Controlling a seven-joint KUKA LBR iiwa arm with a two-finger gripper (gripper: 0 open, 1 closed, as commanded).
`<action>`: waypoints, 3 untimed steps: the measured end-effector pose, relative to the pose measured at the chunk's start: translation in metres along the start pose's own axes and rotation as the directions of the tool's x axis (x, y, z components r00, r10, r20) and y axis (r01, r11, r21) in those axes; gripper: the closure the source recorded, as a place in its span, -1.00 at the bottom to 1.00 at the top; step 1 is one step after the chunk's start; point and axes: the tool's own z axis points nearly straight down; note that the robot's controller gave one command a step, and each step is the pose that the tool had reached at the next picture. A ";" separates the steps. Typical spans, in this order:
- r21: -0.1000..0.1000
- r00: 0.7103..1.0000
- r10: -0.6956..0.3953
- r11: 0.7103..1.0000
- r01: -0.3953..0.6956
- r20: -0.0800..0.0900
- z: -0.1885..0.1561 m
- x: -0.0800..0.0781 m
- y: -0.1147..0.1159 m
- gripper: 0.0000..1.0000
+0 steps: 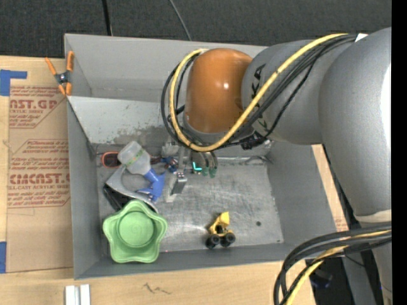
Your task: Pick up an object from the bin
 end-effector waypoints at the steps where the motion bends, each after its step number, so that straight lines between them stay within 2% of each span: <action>1: -0.001 1.000 0.001 1.000 -0.001 0.007 -0.004 -0.002 0.000 -1.00; 2: -0.004 0.999 -0.052 0.999 0.052 -0.006 0.068 -0.016 0.027 1.00; 3: -0.005 0.999 -0.052 0.999 0.052 -0.006 0.068 -0.016 0.027 1.00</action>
Offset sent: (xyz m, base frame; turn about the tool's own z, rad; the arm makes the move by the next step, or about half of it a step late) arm 0.0141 0.0227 -0.0776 -0.0495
